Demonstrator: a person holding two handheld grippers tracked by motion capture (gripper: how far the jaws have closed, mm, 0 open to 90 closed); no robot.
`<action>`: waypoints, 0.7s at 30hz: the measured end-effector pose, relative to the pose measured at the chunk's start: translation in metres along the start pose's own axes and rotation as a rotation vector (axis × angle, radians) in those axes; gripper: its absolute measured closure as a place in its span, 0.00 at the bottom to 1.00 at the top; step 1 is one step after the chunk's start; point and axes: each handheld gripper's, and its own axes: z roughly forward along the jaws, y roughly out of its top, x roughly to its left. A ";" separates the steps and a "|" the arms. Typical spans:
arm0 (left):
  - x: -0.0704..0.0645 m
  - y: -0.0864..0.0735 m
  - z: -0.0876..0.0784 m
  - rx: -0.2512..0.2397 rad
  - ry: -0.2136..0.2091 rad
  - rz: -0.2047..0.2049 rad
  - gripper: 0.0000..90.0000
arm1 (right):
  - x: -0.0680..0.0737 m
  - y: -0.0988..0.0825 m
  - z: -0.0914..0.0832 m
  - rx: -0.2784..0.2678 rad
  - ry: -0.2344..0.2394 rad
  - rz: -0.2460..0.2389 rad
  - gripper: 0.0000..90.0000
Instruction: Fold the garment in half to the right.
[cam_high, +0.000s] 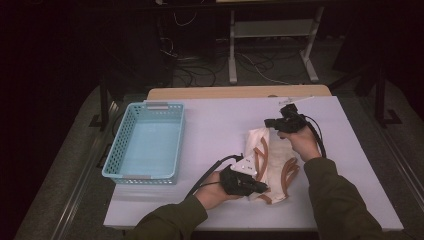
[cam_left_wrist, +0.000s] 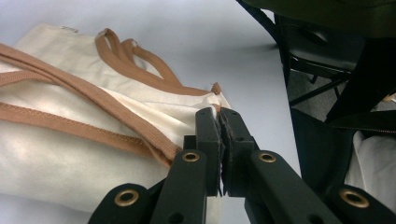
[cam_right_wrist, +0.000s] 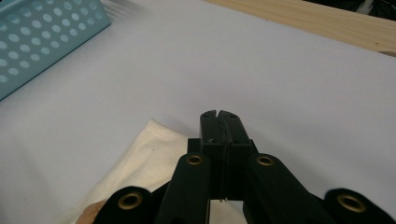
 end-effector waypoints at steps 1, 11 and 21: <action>0.000 0.000 0.000 0.000 0.000 0.000 0.97 | 0.000 0.000 0.000 0.000 0.000 0.000 0.98; -0.001 0.003 0.012 0.026 -0.021 0.024 0.97 | -0.008 -0.012 -0.009 0.000 -0.016 0.009 0.98; -0.001 0.004 0.021 0.039 -0.032 0.025 0.97 | -0.017 -0.024 -0.018 0.006 -0.033 0.015 0.98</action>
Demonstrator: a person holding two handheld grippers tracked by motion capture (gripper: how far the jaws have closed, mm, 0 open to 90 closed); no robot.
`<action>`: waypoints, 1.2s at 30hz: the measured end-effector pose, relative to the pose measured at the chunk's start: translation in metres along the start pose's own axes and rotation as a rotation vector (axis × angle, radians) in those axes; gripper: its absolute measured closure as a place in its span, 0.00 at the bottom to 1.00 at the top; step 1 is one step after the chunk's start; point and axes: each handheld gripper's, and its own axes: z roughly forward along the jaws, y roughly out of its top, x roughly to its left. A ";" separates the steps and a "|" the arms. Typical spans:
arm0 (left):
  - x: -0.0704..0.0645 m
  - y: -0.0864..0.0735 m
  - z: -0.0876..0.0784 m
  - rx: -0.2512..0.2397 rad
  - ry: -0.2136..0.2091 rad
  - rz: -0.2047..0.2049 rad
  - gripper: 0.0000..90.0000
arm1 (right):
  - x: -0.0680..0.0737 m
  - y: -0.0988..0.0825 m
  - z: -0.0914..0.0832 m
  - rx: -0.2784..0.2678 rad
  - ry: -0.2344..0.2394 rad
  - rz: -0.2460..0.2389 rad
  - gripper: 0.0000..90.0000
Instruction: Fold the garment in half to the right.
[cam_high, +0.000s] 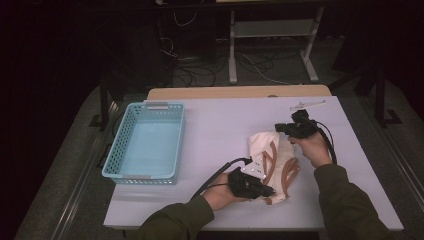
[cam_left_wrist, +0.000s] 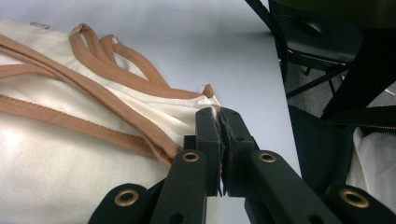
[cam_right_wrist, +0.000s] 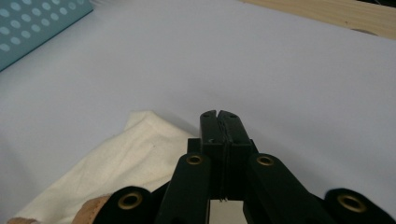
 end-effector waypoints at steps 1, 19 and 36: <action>0.000 0.000 0.001 0.003 -0.002 0.000 0.97 | -0.001 -0.001 0.000 0.000 0.000 0.003 0.98; 0.001 0.003 0.016 0.018 -0.021 -0.009 0.97 | -0.018 -0.023 -0.004 0.019 -0.022 0.030 0.98; 0.003 0.001 0.024 0.038 -0.036 -0.017 0.96 | -0.025 -0.040 0.005 0.062 -0.048 0.044 0.97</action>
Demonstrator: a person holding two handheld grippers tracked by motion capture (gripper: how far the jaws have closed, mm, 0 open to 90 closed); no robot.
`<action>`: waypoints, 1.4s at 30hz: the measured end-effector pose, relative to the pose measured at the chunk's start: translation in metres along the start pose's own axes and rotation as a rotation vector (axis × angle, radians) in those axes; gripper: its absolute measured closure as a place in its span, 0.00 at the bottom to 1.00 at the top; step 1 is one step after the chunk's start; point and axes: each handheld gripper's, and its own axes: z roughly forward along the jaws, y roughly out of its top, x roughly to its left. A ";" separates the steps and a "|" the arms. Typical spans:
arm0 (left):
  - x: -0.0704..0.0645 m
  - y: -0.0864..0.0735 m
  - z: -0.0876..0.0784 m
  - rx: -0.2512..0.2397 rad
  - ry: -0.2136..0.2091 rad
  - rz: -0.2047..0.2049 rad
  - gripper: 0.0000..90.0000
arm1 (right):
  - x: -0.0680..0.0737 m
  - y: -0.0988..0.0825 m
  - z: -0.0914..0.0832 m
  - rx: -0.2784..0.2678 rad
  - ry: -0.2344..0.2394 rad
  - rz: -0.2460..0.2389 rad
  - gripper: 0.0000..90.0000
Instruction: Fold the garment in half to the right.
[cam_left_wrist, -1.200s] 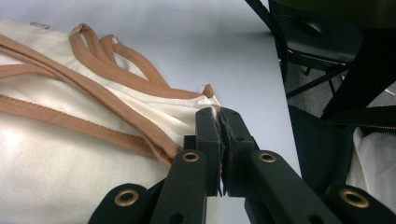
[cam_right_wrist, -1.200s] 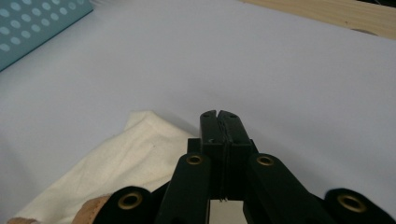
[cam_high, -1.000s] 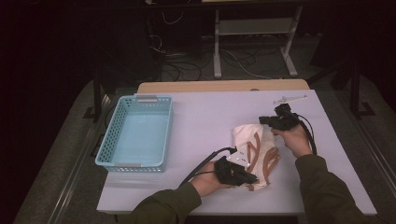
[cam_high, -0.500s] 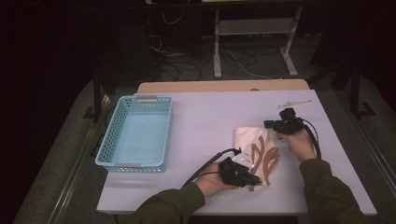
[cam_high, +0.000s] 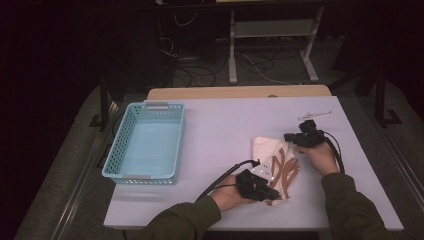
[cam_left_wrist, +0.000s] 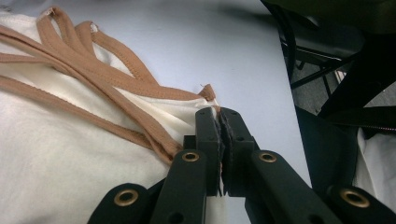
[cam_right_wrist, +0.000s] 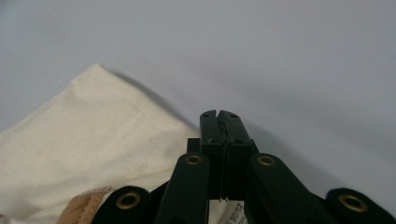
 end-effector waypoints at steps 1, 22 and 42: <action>0.000 0.000 0.000 -0.001 0.001 -0.001 0.96 | 0.000 -0.001 0.001 0.003 -0.002 -0.002 0.97; 0.001 0.000 0.000 -0.069 -0.011 -0.059 0.78 | -0.008 -0.005 -0.001 -0.006 -0.003 0.037 0.71; 0.024 -0.011 -0.038 -0.146 0.081 -0.124 0.40 | 0.003 0.008 -0.021 -0.010 0.059 0.019 0.80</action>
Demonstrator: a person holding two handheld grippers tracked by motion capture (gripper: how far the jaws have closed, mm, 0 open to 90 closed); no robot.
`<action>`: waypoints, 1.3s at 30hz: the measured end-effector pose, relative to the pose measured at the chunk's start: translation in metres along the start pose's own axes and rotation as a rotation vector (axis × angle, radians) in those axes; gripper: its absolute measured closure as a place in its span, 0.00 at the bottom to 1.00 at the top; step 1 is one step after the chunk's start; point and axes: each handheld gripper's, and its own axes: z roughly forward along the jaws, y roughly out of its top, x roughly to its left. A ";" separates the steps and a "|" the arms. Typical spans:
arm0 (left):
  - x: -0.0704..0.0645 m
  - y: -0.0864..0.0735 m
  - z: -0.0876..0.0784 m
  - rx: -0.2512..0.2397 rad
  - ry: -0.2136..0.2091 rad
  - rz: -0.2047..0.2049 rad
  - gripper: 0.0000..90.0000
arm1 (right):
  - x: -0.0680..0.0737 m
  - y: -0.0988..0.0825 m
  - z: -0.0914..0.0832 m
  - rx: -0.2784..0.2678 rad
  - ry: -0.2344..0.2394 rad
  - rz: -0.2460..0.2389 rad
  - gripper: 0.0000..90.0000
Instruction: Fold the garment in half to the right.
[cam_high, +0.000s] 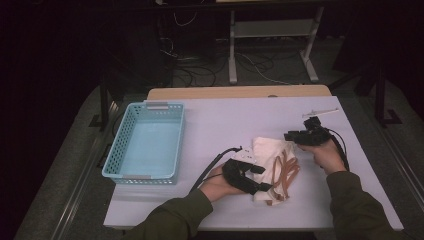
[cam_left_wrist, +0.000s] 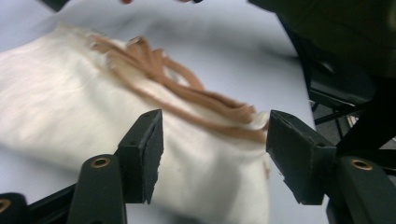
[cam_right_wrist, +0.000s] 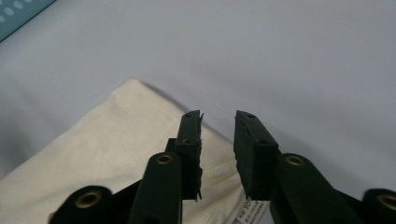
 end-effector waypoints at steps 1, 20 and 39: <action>0.002 -0.001 -0.002 0.005 0.006 -0.004 0.38 | 0.001 0.000 -0.001 0.001 0.003 0.002 0.82; 0.027 -0.017 -0.034 0.011 0.174 -0.058 0.15 | 0.035 0.000 -0.017 0.022 0.103 -0.085 0.98; 0.038 -0.029 -0.044 0.007 0.263 -0.110 0.00 | 0.083 -0.011 -0.014 0.078 0.193 -0.198 0.98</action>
